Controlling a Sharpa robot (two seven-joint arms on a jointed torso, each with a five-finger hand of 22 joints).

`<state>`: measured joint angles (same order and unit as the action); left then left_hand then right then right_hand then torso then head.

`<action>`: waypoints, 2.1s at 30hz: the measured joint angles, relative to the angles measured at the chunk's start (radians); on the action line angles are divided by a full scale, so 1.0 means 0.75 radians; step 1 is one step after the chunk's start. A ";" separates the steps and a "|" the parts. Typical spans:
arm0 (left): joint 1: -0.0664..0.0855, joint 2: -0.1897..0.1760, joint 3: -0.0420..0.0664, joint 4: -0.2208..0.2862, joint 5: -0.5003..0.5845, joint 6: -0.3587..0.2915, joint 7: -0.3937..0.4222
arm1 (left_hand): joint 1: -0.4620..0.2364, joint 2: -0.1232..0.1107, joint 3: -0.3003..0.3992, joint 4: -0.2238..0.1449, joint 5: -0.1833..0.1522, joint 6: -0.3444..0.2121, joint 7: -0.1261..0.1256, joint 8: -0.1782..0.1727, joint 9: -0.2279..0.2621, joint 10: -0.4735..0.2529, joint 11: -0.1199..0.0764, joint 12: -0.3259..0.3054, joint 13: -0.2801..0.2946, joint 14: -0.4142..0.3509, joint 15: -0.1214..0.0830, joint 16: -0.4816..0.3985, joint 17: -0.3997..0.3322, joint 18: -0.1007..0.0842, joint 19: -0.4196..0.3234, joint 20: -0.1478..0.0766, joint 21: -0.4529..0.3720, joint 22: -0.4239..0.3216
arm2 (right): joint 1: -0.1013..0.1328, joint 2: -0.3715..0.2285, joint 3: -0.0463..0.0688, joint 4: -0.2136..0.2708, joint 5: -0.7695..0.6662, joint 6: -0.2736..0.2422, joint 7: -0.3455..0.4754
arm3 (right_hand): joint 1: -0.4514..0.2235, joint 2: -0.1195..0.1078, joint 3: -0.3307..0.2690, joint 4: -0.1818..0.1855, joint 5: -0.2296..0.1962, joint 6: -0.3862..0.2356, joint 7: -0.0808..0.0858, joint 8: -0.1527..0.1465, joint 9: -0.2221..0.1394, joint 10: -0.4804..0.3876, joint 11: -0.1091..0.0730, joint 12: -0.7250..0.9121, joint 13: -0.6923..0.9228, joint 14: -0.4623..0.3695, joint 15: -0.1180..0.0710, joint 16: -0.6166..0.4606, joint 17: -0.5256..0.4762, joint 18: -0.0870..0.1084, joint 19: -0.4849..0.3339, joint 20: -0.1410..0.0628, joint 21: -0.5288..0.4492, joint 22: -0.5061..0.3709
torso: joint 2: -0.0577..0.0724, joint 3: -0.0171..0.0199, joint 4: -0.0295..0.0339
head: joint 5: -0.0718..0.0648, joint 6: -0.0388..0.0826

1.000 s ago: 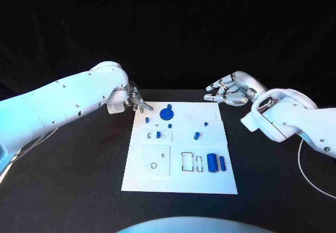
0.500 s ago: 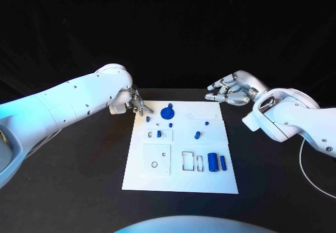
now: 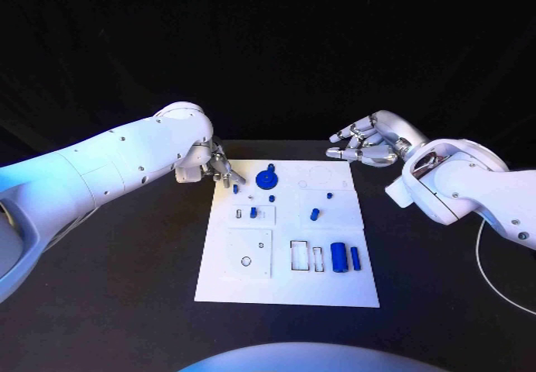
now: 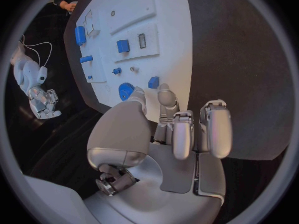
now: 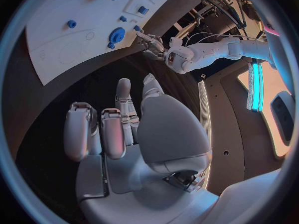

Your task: Assemble the parts on the task board

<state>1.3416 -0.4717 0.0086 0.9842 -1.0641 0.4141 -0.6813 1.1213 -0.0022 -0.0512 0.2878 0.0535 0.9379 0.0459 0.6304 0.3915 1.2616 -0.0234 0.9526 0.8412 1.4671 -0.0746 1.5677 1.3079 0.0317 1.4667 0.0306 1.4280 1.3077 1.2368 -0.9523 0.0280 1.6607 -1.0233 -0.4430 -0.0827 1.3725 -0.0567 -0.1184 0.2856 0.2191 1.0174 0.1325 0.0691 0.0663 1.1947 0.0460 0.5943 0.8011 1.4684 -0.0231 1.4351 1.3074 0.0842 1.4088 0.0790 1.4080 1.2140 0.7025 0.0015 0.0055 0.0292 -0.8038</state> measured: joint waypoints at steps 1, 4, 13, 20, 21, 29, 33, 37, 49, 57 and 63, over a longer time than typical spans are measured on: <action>0.000 0.000 0.000 -0.001 0.000 0.002 0.001 | 0.003 0.003 -0.003 -0.003 0.000 0.000 0.000 0.000 0.000 0.000 0.000 0.000 0.000 0.000 0.000 0.000 0.000 0.000 0.000 0.000 0.000 0.000 | 0.000 0.000 0.000 0.000 0.000 0.000 0.000 | 0.000 0.000 0.000 0.000 0.000 0.000 0.000 0.000 0.000 0.000 0.000 0.000 0.000 0.000 0.000 0.000 0.000 0.000 0.000 0.000 0.000 0.000 | 0.000 0.0000 0.0003 | 0.000 0.000; 0.000 0.002 -0.001 -0.003 0.000 0.010 0.003 | 0.010 0.010 -0.003 -0.003 0.000 0.000 0.000 0.005 0.000 0.000 0.000 0.000 0.000 0.000 0.000 0.000 0.000 0.000 0.000 0.000 0.000 0.000 | 0.000 0.002 0.000 -0.001 0.000 0.000 0.000 | 0.000 0.000 0.000 0.000 0.000 0.000 0.000 0.000 0.000 0.000 0.000 0.000 0.000 0.000 0.000 0.000 0.000 0.000 0.000 0.000 0.000 0.000 | 0.000 0.0000 0.0005 | 0.000 -0.001; -0.007 0.012 -0.005 -0.010 0.001 0.024 0.003 | 0.032 0.032 -0.008 -0.008 0.000 0.000 0.000 0.005 0.000 0.005 -0.005 0.005 0.001 -0.005 -0.005 0.000 0.000 0.000 0.000 0.000 0.000 0.000 | 0.000 0.004 0.000 -0.001 0.001 0.001 0.001 | 0.000 0.000 0.000 0.000 0.000 0.000 0.000 0.000 0.000 0.000 0.000 0.000 0.000 0.000 0.000 0.000 0.000 0.000 0.000 0.000 0.000 0.000 | 0.000 -0.0004 0.0005 | -0.002 -0.005; -0.011 0.021 -0.006 -0.012 0.002 0.027 0.005 | 0.045 0.045 -0.011 -0.011 0.000 0.005 -0.005 0.005 0.000 0.009 0.000 0.005 0.001 -0.005 -0.005 0.000 0.000 0.000 0.000 0.000 0.000 0.000 | 0.000 0.007 0.000 -0.003 0.001 0.002 0.001 | 0.000 0.000 0.000 0.000 0.000 0.000 0.000 0.000 0.000 0.000 0.000 0.000 0.000 0.000 0.000 0.000 0.001 0.000 0.000 0.000 0.000 0.000 | 0.001 -0.0003 -0.0003 | -0.004 -0.007; -0.012 0.022 -0.006 -0.012 0.002 0.027 0.006 | 0.045 0.045 -0.011 -0.011 0.000 0.005 -0.005 0.005 0.000 0.009 0.000 0.005 0.001 -0.005 -0.005 0.000 0.000 0.000 0.000 0.000 0.000 0.000 | 0.000 0.007 0.000 -0.003 0.001 0.002 0.001 | 0.000 0.000 0.000 0.000 0.000 0.000 0.000 0.000 0.000 0.000 0.000 0.000 0.000 0.000 0.000 0.000 0.001 0.000 0.000 0.000 0.000 0.000 | 0.001 0.0000 -0.0003 | -0.004 -0.008; -0.012 0.023 -0.006 -0.015 0.002 0.025 0.007 | 0.073 0.062 -0.013 -0.013 0.000 0.005 -0.005 0.005 0.000 0.009 0.000 0.005 -0.001 -0.005 -0.005 0.000 0.000 0.000 0.000 0.000 0.000 0.000 | 0.000 0.007 0.000 -0.003 0.002 0.003 0.001 | 0.000 0.000 0.000 0.000 0.000 0.000 0.000 0.000 0.000 0.000 0.000 0.000 0.000 0.000 0.000 0.000 0.001 0.000 0.000 0.000 0.000 0.000 | 0.001 0.0009 -0.0001 | -0.004 -0.011; -0.012 0.023 -0.006 -0.017 0.002 0.023 0.007 | 0.097 0.082 -0.009 -0.020 0.000 0.005 -0.005 0.010 0.000 0.009 0.000 0.005 -0.005 -0.001 -0.008 0.000 -0.001 0.000 0.000 0.000 0.000 0.000 | 0.000 0.007 0.000 -0.004 0.002 0.004 0.001 | 0.000 0.000 -0.002 -0.003 0.005 0.000 0.000 0.000 0.000 0.000 0.000 0.000 0.000 0.000 0.000 0.000 0.001 0.000 0.000 0.000 0.000 0.000 | 0.001 0.0010 -0.0001 | -0.004 -0.012; -0.012 0.024 -0.006 -0.017 0.003 0.018 0.009 | 0.148 0.101 0.012 -0.041 0.000 0.005 -0.005 0.010 0.000 0.009 0.000 0.005 -0.010 -0.001 -0.008 0.000 -0.001 0.000 0.000 0.000 0.000 0.000 | 0.000 0.008 0.000 -0.004 0.002 0.006 0.001 | 0.000 0.000 -0.004 -0.004 0.007 0.000 0.000 0.000 0.000 0.000 0.000 0.000 0.000 0.000 0.000 0.000 0.001 0.000 0.000 0.000 0.000 0.000 | 0.000 0.0010 -0.0001 | -0.004 -0.013; -0.011 0.027 -0.006 -0.021 0.020 -0.012 0.025 | 0.381 0.131 0.220 -0.156 0.000 -0.049 0.005 -0.011 -0.017 -0.020 -0.005 -0.051 -0.062 -0.002 -0.017 0.000 -0.001 0.000 0.000 -0.010 -0.017 0.000 | 0.000 0.012 0.000 -0.009 0.003 0.012 0.002 | 0.000 0.000 -0.004 -0.004 0.007 0.000 0.000 0.000 0.000 0.000 0.000 0.000 0.000 0.000 0.000 0.000 0.000 0.000 0.000 0.000 0.000 0.000 | 0.000 0.0010 0.0003 | -0.005 -0.016; -0.013 0.006 -0.012 0.000 0.032 -0.040 0.034 | 0.285 0.014 0.491 -0.102 0.036 -0.051 0.007 0.019 0.001 -0.014 0.001 -0.051 -0.079 -0.002 -0.017 0.000 -0.001 0.000 0.000 -0.010 -0.022 0.000 | -0.002 0.015 0.000 -0.012 0.003 0.022 0.002 | 0.000 0.000 -0.004 -0.004 0.007 0.000 0.000 0.000 0.000 0.000 0.000 0.000 -0.001 0.000 0.000 0.000 0.000 0.000 0.000 0.000 0.000 -0.002 | 0.000 0.0010 0.0003 | -0.003 -0.016; -0.013 -0.060 -0.018 0.095 0.084 -0.084 0.035 | 0.206 -0.052 0.628 -0.129 0.083 -0.051 0.008 0.045 0.016 0.005 0.000 -0.036 -0.065 -0.002 -0.017 0.000 -0.001 0.000 0.000 -0.010 -0.022 0.000 | -0.005 0.017 -0.001 -0.017 0.004 0.031 0.001 | 0.000 0.000 -0.004 -0.004 0.007 0.000 0.000 0.000 0.000 0.000 0.000 0.000 -0.001 0.000 0.000 0.000 0.000 0.000 0.000 0.000 0.000 -0.002 | -0.001 0.0018 0.0013 | -0.004 -0.012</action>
<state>1.3320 -0.5168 -0.0047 1.0558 -1.0012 0.3514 -0.6551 1.2758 -0.0414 0.4194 0.1912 0.1157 0.8997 0.0517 0.6643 0.4038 1.2655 -0.0237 0.9258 0.7922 1.4658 -0.0876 1.5678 1.3073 0.0317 1.4668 0.0232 1.4115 1.3073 1.2332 -0.9392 0.0276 1.6476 -1.0205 -0.4197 -0.0823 1.3725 -0.0567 -0.1212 0.2827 0.2244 1.0173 0.1325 0.0691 0.0663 1.1947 0.0459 0.5943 0.8004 1.4684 -0.0231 1.4351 1.3076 0.0843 1.4089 0.0790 1.4080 1.2127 0.7014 0.0029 0.0064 0.0260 -0.8124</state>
